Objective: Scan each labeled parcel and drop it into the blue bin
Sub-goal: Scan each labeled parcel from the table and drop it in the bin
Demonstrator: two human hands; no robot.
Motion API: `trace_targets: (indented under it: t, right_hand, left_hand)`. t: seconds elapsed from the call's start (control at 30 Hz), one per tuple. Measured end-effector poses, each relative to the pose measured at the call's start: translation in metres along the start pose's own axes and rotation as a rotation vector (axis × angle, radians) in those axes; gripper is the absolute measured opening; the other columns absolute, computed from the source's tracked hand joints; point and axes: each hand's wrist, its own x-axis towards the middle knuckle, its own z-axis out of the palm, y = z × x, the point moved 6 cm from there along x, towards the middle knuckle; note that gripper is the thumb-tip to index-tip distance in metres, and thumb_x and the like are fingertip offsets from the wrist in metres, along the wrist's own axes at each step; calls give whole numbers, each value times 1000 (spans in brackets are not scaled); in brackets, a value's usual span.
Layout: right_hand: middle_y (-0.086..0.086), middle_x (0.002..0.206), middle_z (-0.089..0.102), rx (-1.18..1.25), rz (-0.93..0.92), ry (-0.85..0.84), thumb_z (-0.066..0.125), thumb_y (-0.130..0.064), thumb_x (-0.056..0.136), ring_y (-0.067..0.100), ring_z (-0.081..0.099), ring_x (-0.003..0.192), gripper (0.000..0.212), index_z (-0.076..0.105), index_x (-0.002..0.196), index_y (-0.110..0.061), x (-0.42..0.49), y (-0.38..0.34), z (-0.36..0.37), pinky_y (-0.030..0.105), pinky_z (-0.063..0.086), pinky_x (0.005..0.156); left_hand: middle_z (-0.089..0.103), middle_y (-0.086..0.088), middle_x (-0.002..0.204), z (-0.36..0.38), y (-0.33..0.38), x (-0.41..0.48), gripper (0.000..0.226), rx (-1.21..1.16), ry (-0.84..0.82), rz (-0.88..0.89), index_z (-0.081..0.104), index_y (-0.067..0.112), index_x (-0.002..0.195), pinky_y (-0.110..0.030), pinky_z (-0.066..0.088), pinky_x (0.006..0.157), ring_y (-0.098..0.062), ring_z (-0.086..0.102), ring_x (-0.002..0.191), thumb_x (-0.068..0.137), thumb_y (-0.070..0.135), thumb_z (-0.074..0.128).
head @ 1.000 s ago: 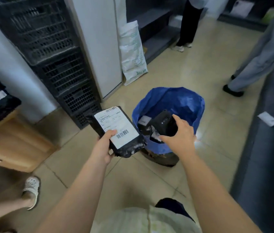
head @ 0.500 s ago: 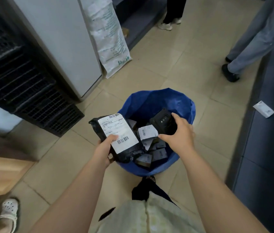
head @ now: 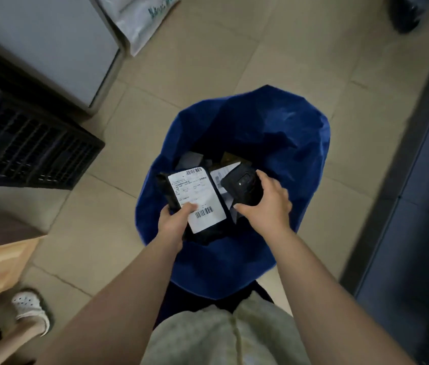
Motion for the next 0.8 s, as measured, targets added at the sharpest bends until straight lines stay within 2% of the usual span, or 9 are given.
trace_targets:
  t: [0.07, 0.13, 0.27, 0.33, 0.47, 0.53, 0.6, 0.67, 0.8]
  right_hand:
    - [-1, 151, 39, 3, 22, -32, 84, -37, 73, 27, 33, 136, 95, 32, 152, -31, 17, 10, 35, 46, 29, 110]
    - [0, 151, 38, -2, 51, -68, 84, -36, 74, 27, 32, 137, 95, 31, 152, -28, 32, 24, 75, 48, 30, 111]
    - [2, 151, 39, 19, 171, -116, 84, -31, 74, 29, 32, 137, 92, 32, 150, -27, 54, 64, 151, 51, 31, 111]
    - [4, 151, 38, 33, 228, -115, 83, -28, 74, 30, 32, 136, 93, 31, 151, -25, 60, 87, 182, 51, 31, 112]
    - [5, 150, 38, 45, 225, -109, 84, -24, 72, 30, 33, 134, 93, 32, 150, -22, 67, 127, 236, 54, 32, 112]
    - [7, 147, 40, 9, 178, -108, 83, -24, 71, 30, 34, 133, 92, 34, 149, -21, 70, 141, 259, 53, 31, 112]
    - [9, 146, 42, -30, 123, -109, 83, -24, 71, 31, 34, 133, 90, 36, 148, -19, 74, 153, 280, 54, 29, 113]
    - [11, 145, 43, -47, 77, -105, 82, -24, 71, 33, 35, 132, 89, 38, 148, -16, 76, 163, 298, 55, 29, 113]
    - [15, 138, 48, -6, 68, -19, 84, -22, 67, 37, 40, 127, 88, 42, 144, -12, 80, 179, 319, 56, 34, 109]
  left_hand:
    - [67, -1, 120, 4, -13, 33, 68, 70, 31, -5, 50, 19, 136, -43, 59, 83, -21, 67, 99, 75, 23, 81]
    - [66, -4, 122, 6, -31, 66, 70, 92, 69, -17, 46, 17, 139, -46, 57, 90, -24, 67, 101, 77, 17, 80]
    - [58, -4, 132, 14, -76, 119, 89, 51, 119, -116, 26, 19, 155, -37, 55, 89, -21, 62, 106, 82, 13, 76]
    - [56, 2, 127, 20, -100, 139, 91, -29, 142, -185, 22, 22, 157, -31, 50, 83, -17, 60, 102, 83, 14, 75]
    - [53, 9, 111, 37, -139, 183, 89, -153, 171, -303, 21, 27, 157, -31, 41, 86, -7, 56, 84, 86, 17, 73]
    - [52, 11, 114, 43, -150, 212, 86, -145, 146, -296, 24, 28, 156, -31, 43, 83, -8, 57, 87, 86, 16, 72]
    - [63, 10, 112, 44, -161, 242, 77, -132, 114, -265, 36, 27, 151, -33, 54, 76, -11, 65, 90, 84, 15, 72]
    - [71, 2, 108, 42, -171, 266, 62, -127, 104, -236, 48, 22, 140, -38, 61, 77, -16, 71, 89, 83, 13, 72]
    - [74, 1, 97, 35, -176, 302, 33, -106, 109, -143, 62, 18, 114, -32, 61, 70, -17, 72, 85, 85, 5, 71]
